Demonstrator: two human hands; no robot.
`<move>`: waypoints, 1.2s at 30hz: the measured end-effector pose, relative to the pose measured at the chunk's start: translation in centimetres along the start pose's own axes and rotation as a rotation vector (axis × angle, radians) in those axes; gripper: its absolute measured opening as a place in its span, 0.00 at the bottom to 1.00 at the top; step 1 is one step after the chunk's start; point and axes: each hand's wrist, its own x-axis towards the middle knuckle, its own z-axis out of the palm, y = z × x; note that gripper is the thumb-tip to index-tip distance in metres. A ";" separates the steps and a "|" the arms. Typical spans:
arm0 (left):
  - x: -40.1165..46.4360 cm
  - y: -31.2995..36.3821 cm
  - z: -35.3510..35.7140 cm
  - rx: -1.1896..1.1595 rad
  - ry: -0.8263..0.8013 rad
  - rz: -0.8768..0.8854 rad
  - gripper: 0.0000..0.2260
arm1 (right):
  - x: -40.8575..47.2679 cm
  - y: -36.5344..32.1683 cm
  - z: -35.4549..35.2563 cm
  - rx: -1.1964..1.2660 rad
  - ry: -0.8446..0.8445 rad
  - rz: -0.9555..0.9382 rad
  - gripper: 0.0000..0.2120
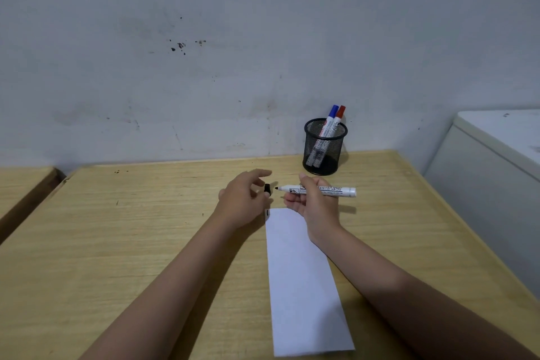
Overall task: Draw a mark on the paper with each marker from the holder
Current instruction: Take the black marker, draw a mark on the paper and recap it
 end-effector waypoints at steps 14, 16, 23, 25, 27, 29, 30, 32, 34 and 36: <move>-0.4 1.6 -2.2 -0.937 -0.064 -0.153 0.06 | -2.1 -4.2 -0.8 -0.191 -0.057 -0.245 0.11; -0.8 2.1 -2.2 -0.962 -0.081 -0.141 0.06 | -2.4 -4.3 -0.7 -0.225 -0.074 -0.264 0.12; -2.1 3.5 -2.4 -0.925 -0.103 -0.064 0.05 | -3.4 -5.2 -0.7 -0.211 -0.126 -0.321 0.14; -2.4 3.9 -2.4 -0.969 -0.097 -0.053 0.04 | -3.8 -5.5 -0.5 -0.186 -0.146 -0.326 0.13; -2.6 4.4 -2.4 -1.027 -0.091 -0.037 0.04 | -4.2 -5.8 -0.3 -0.149 -0.168 -0.346 0.13; -2.6 4.9 -2.5 -1.061 -0.093 -0.012 0.05 | -4.5 -6.2 -0.1 -0.130 -0.190 -0.382 0.12; -2.5 5.0 -2.6 -1.068 -0.100 0.003 0.05 | -4.7 -6.3 0.0 -0.127 -0.198 -0.398 0.12; -2.5 5.1 -2.8 -1.053 -0.107 0.029 0.06 | -4.9 -6.6 0.1 -0.133 -0.200 -0.400 0.11; -2.4 5.3 -2.9 -0.994 -0.069 0.042 0.05 | -4.7 -6.7 0.2 -0.115 -0.191 -0.307 0.12; -2.0 5.7 -2.9 -0.937 0.019 0.054 0.05 | -4.3 -6.7 0.3 -0.075 -0.182 -0.133 0.15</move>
